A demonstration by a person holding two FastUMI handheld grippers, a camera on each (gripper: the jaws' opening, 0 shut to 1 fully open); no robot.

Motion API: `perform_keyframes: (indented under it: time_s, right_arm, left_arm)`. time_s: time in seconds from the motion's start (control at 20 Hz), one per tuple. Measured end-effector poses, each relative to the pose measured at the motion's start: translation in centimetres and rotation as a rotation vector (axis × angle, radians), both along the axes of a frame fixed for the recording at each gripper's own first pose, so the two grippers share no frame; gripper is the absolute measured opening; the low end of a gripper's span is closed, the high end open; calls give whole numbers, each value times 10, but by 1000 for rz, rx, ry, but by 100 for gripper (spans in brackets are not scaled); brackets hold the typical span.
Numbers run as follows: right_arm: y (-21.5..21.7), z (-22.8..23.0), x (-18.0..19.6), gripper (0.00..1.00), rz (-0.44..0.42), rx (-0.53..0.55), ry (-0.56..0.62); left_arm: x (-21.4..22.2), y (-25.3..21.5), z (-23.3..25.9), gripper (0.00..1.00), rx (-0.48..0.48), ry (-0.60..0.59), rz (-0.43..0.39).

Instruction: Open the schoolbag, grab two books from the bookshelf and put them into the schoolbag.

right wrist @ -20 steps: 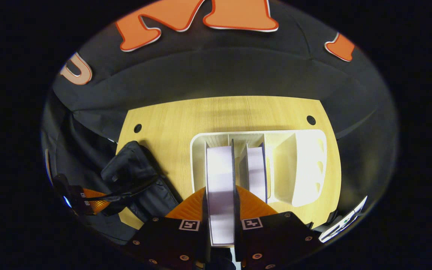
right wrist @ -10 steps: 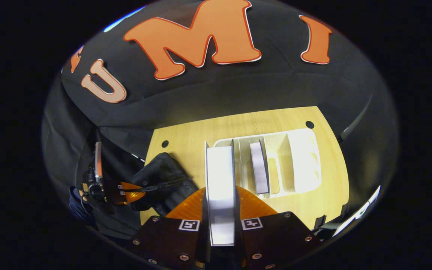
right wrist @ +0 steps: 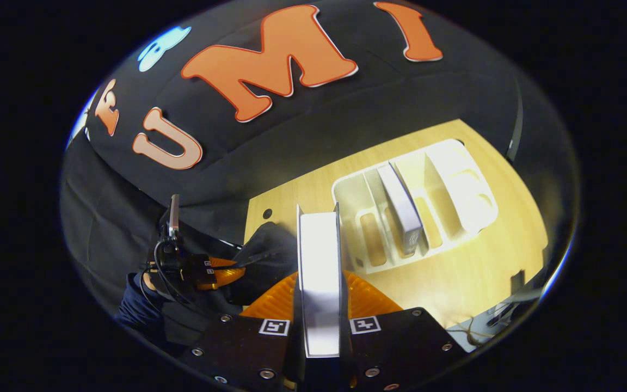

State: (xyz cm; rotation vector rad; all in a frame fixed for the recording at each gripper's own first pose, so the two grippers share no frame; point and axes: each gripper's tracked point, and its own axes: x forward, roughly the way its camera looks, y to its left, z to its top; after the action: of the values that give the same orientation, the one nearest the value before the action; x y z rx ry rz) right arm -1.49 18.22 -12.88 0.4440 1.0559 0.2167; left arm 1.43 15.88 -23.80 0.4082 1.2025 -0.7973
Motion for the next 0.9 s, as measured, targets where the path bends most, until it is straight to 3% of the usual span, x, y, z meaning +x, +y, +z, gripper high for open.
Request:
perform_keyframes:
  time_s: [0.35,0.9]
  right_arm:
    - [30,-69,-40,25,-72,164,90]
    - [101,-171,-38,25,-131,358,178]
  left_arm:
    - [4,-6,8,5,-13,-27,-18]
    - [-6,-10,9,2,-18,0,-2]
